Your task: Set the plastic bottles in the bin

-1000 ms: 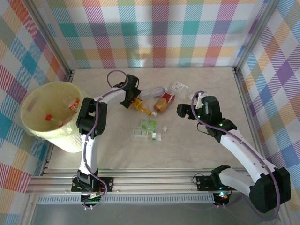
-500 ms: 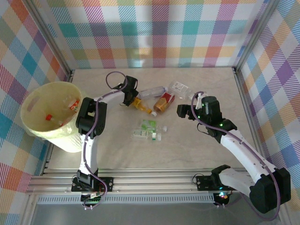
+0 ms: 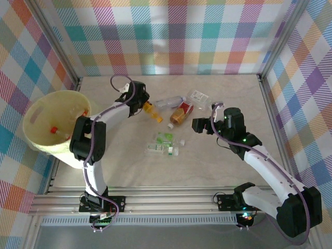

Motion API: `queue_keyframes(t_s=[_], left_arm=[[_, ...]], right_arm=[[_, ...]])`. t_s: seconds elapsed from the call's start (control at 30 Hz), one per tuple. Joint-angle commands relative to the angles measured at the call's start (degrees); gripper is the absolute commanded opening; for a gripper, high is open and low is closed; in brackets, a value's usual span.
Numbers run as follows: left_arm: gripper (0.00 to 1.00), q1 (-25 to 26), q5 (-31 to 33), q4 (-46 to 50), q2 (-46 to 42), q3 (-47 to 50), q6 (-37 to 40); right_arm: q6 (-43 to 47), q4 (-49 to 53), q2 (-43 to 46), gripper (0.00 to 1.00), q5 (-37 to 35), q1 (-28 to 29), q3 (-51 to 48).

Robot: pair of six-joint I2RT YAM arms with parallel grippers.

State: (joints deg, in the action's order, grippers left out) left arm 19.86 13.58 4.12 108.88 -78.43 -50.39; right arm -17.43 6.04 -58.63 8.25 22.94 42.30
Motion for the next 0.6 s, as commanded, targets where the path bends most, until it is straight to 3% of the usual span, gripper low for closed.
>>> queue_keyframes(t_s=[0.0, 0.2, 0.37, 0.57], left_arm=[[0.53, 0.7, 0.8, -8.3, -5.8, 3.0, 7.4], [0.53, 2.5, -1.0, -13.4, -13.0, 4.9, 19.0], [0.53, 2.7, -4.4, -13.2, -19.5, 4.9, 21.4], [0.53, 2.3, -4.2, -9.3, -28.7, 5.0, 24.9]], right_arm=[[2.1, -5.4, 1.6, 1.0, 6.6, 0.1, -1.3], [2.4, -7.7, 1.6, 1.0, 11.9, 0.2, -1.5], [1.7, -8.1, 1.7, 1.0, 12.5, 0.3, -1.7], [0.4, -9.4, -0.7, 1.0, 15.6, 0.4, -1.2]])
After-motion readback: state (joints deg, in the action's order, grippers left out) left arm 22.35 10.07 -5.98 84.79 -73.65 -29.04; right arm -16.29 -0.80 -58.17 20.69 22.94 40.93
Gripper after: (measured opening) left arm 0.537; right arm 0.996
